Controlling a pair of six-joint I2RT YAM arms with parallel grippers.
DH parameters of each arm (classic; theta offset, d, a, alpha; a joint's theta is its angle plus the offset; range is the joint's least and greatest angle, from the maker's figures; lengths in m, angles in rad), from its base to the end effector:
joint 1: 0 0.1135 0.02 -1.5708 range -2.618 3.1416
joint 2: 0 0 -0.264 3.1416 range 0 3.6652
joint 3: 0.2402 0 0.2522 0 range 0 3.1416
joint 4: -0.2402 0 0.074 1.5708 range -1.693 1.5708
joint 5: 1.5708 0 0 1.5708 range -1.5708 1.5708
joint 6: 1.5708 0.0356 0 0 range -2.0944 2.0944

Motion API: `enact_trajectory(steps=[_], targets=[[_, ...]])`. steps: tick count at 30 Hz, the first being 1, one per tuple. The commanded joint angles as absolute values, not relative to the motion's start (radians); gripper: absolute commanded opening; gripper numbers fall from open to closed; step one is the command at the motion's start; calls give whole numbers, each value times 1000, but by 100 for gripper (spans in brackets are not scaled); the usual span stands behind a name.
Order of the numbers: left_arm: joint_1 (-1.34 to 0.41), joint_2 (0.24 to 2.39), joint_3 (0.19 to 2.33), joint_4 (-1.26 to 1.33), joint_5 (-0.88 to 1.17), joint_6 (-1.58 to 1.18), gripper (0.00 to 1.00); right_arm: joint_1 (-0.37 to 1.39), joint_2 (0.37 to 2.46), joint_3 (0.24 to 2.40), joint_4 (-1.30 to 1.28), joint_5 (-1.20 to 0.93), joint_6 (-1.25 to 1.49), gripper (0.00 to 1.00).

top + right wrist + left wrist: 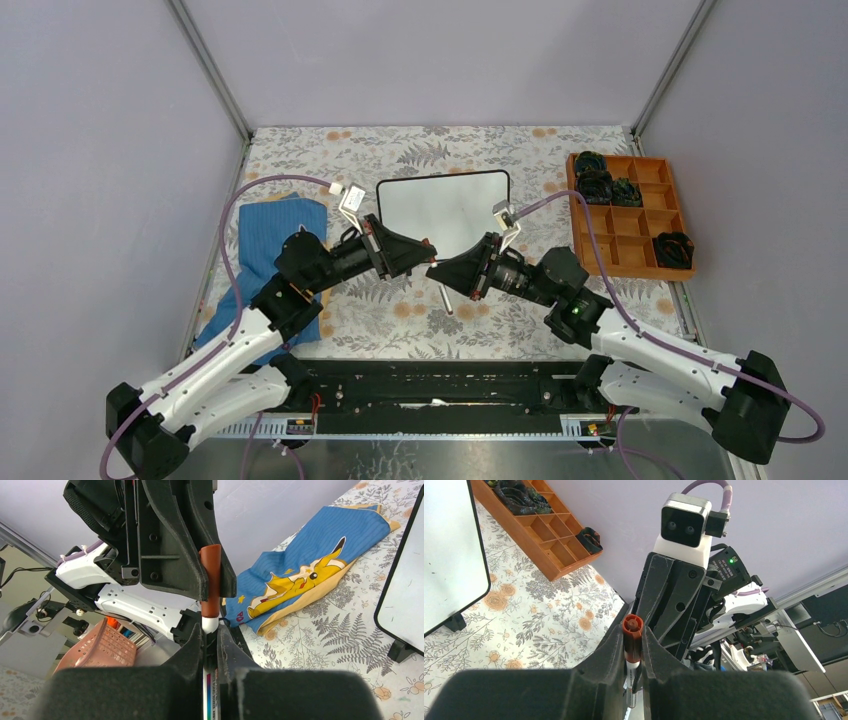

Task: Write a sentence on the whiteboard
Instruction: Open the pen cap at the center of the board.

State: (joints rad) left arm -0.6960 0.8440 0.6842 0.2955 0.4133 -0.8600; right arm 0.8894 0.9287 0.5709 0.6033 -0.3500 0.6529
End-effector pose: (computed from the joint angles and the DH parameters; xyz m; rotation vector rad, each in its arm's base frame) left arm 0.1455 -0.1402 0.3455 0.2528 1.6315 -1.5307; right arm 0.1269 0.1759 0.3214 -0.5064 1.4269 1.5061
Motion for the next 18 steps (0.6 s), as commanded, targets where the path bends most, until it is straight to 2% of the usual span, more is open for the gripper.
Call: enact_trajectory(steps=[1,18], targets=[[-667,788,703,421,224,-855,0,897,888,539,560,-378,644,0],[-667,761,695,385,163,-832,0,899,877,532,552,-377,646,0]])
